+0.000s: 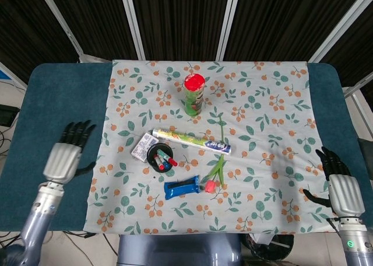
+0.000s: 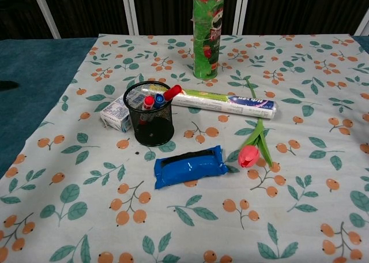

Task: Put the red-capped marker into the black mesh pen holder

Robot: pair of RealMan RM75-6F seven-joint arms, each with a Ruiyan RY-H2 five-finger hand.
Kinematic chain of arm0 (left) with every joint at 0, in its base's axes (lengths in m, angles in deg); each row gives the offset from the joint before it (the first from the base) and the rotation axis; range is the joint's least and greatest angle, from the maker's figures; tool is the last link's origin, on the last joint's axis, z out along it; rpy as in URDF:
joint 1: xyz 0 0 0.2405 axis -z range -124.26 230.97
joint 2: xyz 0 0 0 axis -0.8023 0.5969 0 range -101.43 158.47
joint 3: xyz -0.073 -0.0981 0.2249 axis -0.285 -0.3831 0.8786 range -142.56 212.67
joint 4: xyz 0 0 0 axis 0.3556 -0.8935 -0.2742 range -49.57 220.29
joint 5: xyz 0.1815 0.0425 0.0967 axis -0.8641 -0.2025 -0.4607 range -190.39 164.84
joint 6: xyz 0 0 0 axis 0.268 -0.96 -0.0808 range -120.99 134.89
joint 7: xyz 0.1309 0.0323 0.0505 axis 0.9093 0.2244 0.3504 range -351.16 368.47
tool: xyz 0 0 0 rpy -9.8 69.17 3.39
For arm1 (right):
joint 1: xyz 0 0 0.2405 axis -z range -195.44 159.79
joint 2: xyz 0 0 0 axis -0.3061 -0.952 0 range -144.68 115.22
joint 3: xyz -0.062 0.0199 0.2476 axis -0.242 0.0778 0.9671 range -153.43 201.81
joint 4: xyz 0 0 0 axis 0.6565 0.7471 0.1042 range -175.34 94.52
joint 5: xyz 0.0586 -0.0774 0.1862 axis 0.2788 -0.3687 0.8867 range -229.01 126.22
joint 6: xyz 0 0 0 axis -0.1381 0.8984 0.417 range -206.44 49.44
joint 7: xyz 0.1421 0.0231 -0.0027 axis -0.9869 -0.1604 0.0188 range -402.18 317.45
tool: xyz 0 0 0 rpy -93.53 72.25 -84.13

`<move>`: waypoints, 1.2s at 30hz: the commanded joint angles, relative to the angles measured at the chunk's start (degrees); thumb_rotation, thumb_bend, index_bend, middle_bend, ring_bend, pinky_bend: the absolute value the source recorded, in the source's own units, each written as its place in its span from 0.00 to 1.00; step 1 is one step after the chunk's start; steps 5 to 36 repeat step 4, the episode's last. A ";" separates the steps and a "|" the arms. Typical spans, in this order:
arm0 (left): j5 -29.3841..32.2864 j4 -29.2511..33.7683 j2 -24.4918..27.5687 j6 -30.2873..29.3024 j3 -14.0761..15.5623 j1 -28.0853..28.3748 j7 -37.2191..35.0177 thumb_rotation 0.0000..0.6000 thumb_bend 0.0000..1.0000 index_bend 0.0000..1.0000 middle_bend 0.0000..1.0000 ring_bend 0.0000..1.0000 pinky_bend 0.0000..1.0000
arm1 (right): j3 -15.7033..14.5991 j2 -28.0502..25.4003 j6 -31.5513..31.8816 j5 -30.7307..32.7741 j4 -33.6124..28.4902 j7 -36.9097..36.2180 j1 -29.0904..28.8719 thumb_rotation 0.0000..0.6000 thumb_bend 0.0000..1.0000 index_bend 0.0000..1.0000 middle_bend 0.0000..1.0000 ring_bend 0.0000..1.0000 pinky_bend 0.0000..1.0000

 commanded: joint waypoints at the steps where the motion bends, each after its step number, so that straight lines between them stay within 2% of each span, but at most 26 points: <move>1: 1.41 1.49 3.02 -4.17 2.72 -5.27 0.87 1.00 0.14 0.00 0.00 0.00 0.00 | -0.04 0.05 0.28 -0.33 0.18 0.13 0.03 1.00 0.21 0.00 0.00 0.00 0.17; 4: 2.20 1.08 3.60 -4.34 2.97 -6.80 -0.82 1.00 0.14 0.00 0.00 0.00 0.00 | -0.10 0.11 0.58 -0.73 0.37 0.10 0.06 1.00 0.18 0.00 0.00 0.00 0.17; 36: 2.20 1.08 3.60 -4.34 2.97 -6.80 -0.82 1.00 0.14 0.00 0.00 0.00 0.00 | -0.10 0.11 0.58 -0.73 0.37 0.10 0.06 1.00 0.18 0.00 0.00 0.00 0.17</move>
